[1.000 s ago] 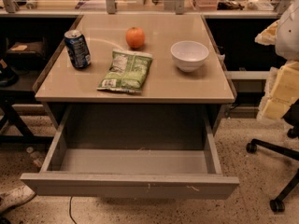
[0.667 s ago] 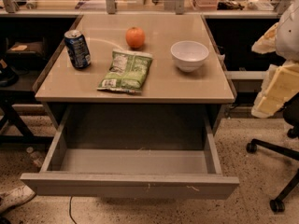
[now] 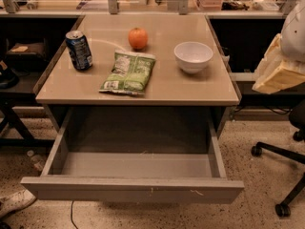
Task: Close top drawer
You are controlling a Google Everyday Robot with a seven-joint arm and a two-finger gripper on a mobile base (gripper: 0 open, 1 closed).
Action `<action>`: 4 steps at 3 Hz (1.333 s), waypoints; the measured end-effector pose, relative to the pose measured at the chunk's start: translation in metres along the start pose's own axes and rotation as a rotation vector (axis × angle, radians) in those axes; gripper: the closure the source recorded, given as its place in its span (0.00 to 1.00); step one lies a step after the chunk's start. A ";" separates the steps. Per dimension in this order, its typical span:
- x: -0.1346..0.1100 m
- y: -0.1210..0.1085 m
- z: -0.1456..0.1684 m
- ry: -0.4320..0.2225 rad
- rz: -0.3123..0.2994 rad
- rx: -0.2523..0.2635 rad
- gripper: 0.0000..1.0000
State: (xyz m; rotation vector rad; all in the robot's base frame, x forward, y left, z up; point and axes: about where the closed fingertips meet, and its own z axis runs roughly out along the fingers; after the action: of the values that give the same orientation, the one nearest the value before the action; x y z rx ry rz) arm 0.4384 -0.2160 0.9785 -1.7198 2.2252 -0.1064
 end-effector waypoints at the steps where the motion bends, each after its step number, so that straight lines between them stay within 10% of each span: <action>1: 0.000 0.000 0.000 0.000 0.000 0.000 0.87; 3: 0.011 0.015 0.004 0.032 0.032 0.010 1.00; 4: 0.028 0.060 0.024 0.094 0.080 -0.042 1.00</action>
Offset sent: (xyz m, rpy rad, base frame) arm 0.0000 0.0000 0.0000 0.0000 0.0000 0.0000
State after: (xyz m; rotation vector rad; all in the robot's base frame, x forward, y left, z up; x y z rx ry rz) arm 0.3833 -0.2234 0.9350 -1.6766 2.3773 -0.1253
